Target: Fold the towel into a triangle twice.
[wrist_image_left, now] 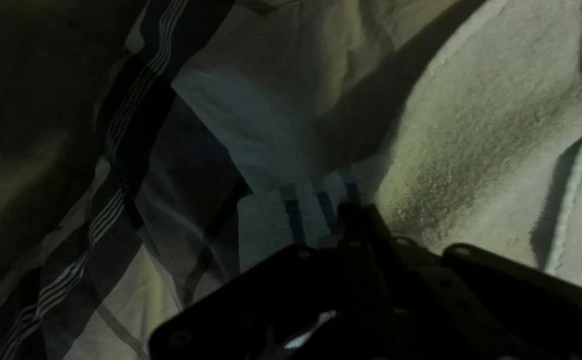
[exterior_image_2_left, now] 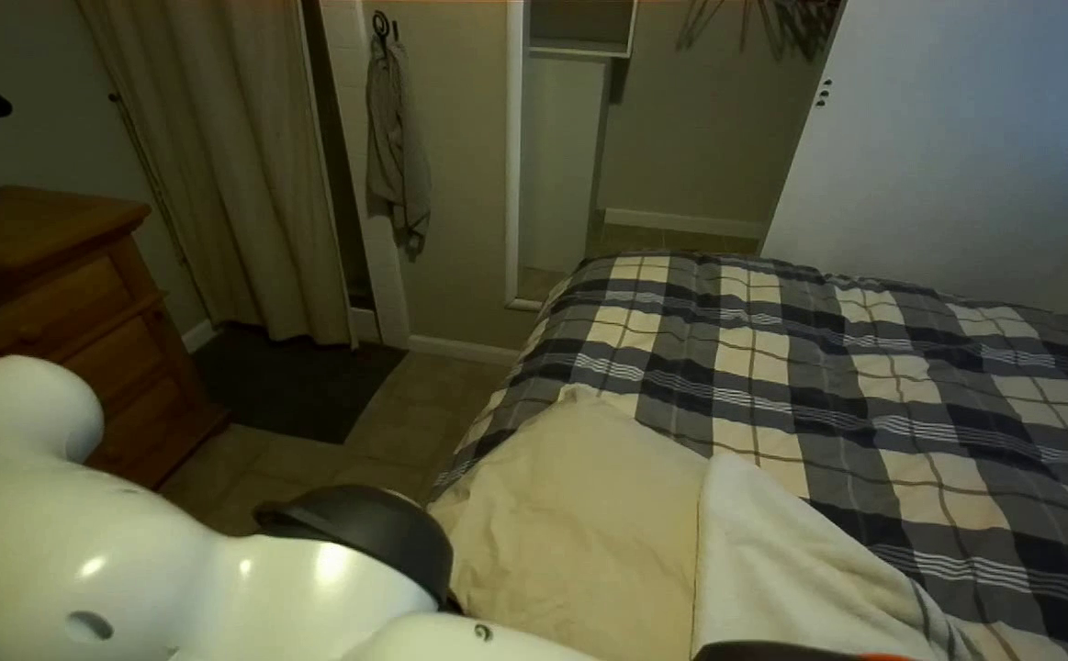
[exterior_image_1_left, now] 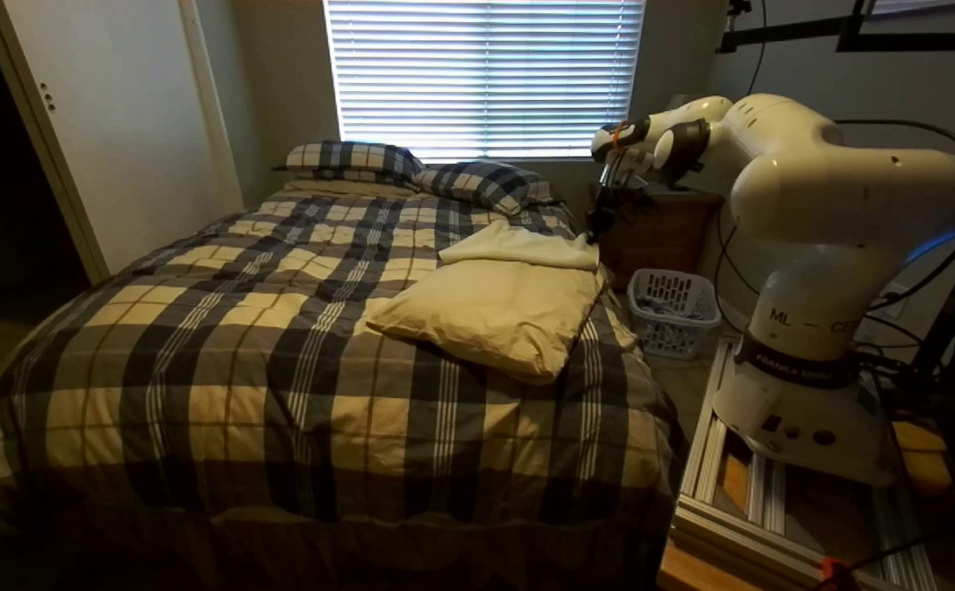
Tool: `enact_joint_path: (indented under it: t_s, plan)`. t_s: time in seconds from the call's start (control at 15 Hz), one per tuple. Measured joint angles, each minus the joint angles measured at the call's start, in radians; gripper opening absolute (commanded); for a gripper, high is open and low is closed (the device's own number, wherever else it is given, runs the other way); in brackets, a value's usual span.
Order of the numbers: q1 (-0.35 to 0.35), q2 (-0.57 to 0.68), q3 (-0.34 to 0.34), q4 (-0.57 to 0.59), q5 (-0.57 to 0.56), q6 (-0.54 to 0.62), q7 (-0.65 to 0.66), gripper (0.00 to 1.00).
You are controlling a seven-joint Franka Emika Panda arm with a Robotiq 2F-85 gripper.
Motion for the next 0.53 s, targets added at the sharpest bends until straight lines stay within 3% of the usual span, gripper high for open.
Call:
enact_joint_path:
  t_s: [0.53]
  plan:
    - [0.149, -0.064, -0.122, 0.0, -0.166, -0.068, 0.004, 0.01]
